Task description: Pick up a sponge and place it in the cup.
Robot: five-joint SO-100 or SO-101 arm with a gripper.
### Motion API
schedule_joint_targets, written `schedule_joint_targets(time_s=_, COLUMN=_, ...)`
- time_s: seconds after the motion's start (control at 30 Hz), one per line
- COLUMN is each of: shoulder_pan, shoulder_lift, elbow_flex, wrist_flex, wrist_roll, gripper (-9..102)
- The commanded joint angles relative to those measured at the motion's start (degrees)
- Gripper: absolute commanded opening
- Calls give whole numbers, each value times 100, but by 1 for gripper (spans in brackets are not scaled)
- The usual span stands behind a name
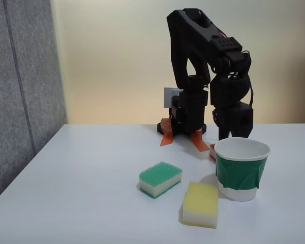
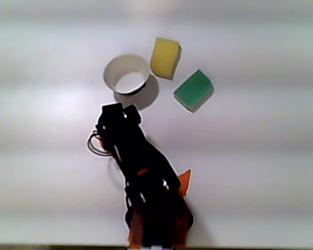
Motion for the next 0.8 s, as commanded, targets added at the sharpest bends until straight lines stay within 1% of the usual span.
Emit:
schedule_joint_targets(time_s=0.0, shoulder_pan=9, shoulder_lift=105, elbow_flex=132, wrist_flex=44, wrist_roll=123, gripper=0)
schedule_joint_targets(time_s=0.1, shoulder_pan=9, shoulder_lift=193, elbow_flex=-26, wrist_flex=325, wrist_roll=290, gripper=0)
schedule_joint_targets(time_s=0.3, shoulder_pan=-26, shoulder_lift=562, elbow_flex=-791, wrist_flex=1354, wrist_roll=519, gripper=0)
schedule_joint_targets(time_s=0.53, shoulder_pan=-97, shoulder_lift=1512, elbow_flex=-1582, wrist_flex=2391, wrist_roll=932, gripper=0)
schedule_joint_targets(time_s=0.67, shoulder_pan=44, shoulder_lift=1837, elbow_flex=-2294, wrist_flex=2953, wrist_roll=809, gripper=0)
schedule_joint_targets(time_s=0.77, shoulder_pan=299, shoulder_lift=1828, elbow_flex=-2777, wrist_flex=3164, wrist_roll=536, gripper=0)
